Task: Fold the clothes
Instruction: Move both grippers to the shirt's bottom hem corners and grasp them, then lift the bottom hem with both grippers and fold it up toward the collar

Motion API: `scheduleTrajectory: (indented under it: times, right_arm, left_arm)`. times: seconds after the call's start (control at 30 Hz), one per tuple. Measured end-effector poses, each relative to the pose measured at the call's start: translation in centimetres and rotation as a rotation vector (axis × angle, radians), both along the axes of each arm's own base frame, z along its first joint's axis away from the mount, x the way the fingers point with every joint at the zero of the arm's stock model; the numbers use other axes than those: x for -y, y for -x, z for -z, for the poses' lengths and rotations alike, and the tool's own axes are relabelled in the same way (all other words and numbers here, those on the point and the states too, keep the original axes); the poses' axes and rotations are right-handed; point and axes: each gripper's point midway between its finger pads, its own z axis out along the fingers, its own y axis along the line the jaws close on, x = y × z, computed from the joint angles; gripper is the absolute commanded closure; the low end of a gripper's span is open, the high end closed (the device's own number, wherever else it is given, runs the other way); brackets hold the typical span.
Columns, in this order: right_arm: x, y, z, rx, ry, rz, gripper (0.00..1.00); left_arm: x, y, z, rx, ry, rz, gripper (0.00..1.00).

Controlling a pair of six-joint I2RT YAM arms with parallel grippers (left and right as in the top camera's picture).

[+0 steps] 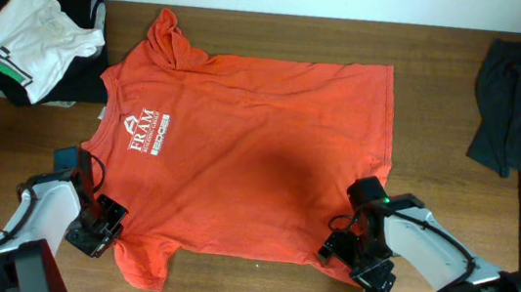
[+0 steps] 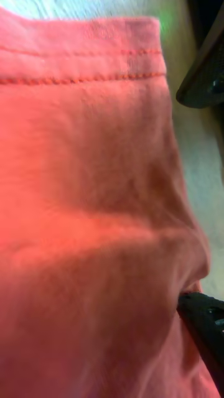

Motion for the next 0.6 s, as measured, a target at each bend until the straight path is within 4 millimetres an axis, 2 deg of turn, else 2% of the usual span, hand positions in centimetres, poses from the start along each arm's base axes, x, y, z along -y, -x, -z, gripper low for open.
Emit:
scheduleTrajectory:
  times: [0.27, 0.33, 0.43, 0.47, 0.6]
  right_arm:
    - [-0.4, -0.7, 0.1, 0.027, -0.01, 0.037, 0.02]
    - [-0.5, -1.0, 0.2, 0.039, -0.014, 0.037, 0.21]
    - [-0.6, -1.7, 0.2, 0.071, -0.014, 0.041, 0.85]
    - [-0.5, -1.9, 0.2, 0.079, -0.012, 0.042, 0.96]
    - [-0.5, -2.2, 0.2, 0.09, -0.01, 0.049, 0.96]
  left_arm:
    - [0.0, 0.0, 0.0, 0.0, 0.0, 0.0, 0.99]
    - [0.0, 0.0, 0.0, 0.0, 0.001, 0.002, 0.99]
    - [0.0, 0.0, 0.0, 0.001, 0.003, 0.01, 0.99]
    - [0.0, 0.0, 0.0, 0.001, 0.004, 0.015, 0.99]
    - [0.2, 0.2, -0.3, -0.019, 0.016, 0.034, 0.99]
